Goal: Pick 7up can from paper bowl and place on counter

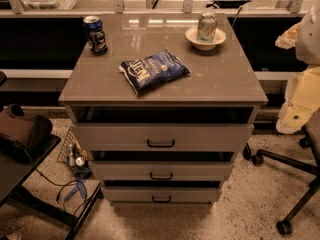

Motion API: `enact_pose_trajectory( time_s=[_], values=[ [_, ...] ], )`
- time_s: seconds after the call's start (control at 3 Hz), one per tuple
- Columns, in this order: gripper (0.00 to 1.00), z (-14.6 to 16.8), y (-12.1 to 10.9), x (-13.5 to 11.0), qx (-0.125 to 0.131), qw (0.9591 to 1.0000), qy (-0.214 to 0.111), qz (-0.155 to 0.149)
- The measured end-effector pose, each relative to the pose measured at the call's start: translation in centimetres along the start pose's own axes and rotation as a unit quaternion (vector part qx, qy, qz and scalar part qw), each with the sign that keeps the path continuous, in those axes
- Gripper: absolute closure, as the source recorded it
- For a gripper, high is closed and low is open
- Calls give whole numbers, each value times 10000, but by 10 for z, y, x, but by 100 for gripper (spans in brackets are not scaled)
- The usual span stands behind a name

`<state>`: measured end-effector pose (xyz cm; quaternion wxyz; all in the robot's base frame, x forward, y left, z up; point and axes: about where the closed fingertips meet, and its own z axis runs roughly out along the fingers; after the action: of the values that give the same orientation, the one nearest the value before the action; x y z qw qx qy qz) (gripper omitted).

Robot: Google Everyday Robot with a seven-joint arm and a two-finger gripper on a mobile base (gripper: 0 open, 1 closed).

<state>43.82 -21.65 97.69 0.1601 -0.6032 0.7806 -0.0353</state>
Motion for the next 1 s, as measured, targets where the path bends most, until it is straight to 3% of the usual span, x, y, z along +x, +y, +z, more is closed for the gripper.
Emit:
enact_pose_trajectory(
  time_s=[0.33,0.67,1.0],
  values=[
    [0,0,0,0,1,10000,0,0],
    [0,-2,-13,-1,202,9994,-189,204],
    [0,7,-57,-9,560,9922,-937,608]
  ],
)
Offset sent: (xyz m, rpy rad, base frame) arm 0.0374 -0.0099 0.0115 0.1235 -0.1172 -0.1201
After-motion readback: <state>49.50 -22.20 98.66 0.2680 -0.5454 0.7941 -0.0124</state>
